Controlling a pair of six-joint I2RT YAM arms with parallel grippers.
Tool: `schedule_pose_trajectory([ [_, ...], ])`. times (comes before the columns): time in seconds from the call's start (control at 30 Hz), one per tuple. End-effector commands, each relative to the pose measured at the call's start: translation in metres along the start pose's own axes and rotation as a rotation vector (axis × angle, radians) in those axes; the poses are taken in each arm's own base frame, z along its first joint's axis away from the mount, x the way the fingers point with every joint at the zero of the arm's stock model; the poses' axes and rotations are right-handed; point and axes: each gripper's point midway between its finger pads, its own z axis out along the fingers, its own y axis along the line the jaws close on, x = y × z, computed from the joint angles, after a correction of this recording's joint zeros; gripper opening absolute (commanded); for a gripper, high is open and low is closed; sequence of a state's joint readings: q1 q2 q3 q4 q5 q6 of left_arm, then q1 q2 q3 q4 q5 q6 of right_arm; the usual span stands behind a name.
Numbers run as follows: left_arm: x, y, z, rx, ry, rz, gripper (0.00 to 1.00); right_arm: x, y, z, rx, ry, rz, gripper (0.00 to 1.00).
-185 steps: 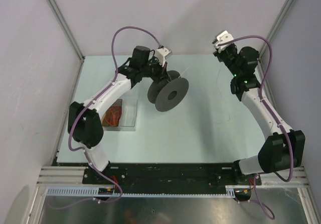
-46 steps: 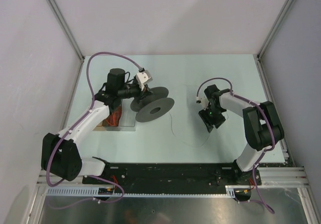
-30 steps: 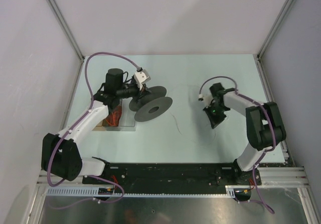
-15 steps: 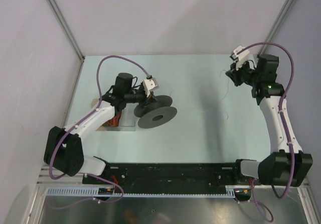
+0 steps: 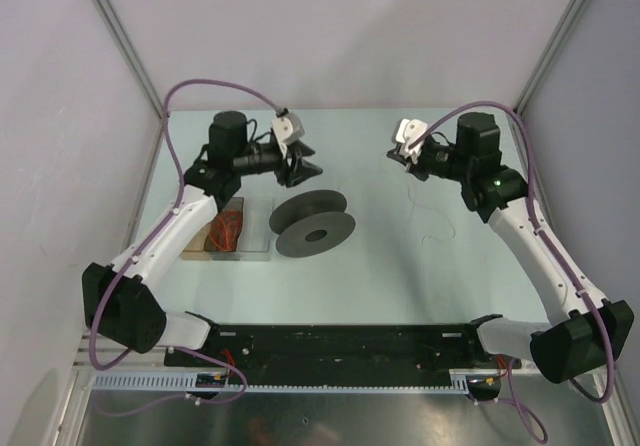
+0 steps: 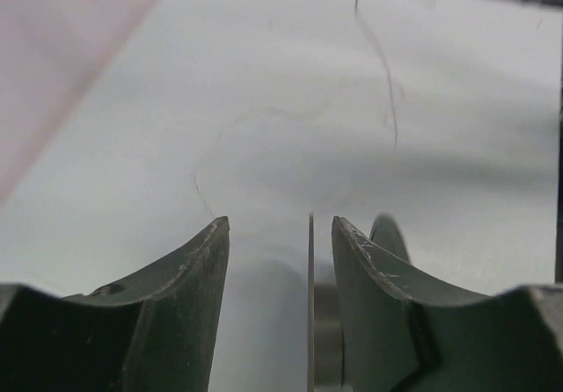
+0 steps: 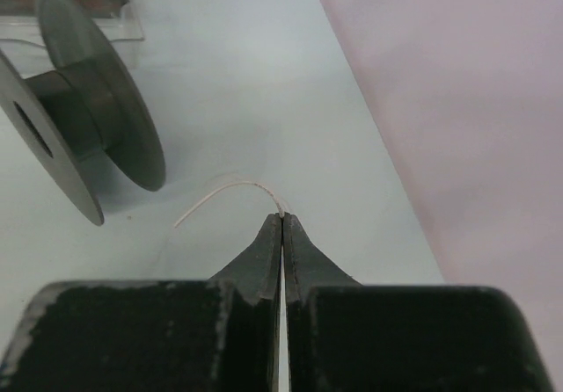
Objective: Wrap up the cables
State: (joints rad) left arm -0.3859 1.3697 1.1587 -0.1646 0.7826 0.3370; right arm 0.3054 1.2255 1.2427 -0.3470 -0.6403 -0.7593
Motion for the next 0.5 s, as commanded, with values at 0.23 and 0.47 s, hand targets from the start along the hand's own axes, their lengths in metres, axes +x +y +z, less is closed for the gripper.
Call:
schedule_pose_trajectory([
  [0.23, -0.109, -0.033, 0.004, 0.203, -0.17, -0.269, 0.6, -0.046, 0.034, 0.043, -0.065, -0.098, -0.266, 0.0],
  [0.47, -0.089, -0.052, 0.017, 0.254, -0.128, -0.291, 0.58, -0.053, 0.051, 0.056, -0.085, -0.105, -0.301, 0.0],
])
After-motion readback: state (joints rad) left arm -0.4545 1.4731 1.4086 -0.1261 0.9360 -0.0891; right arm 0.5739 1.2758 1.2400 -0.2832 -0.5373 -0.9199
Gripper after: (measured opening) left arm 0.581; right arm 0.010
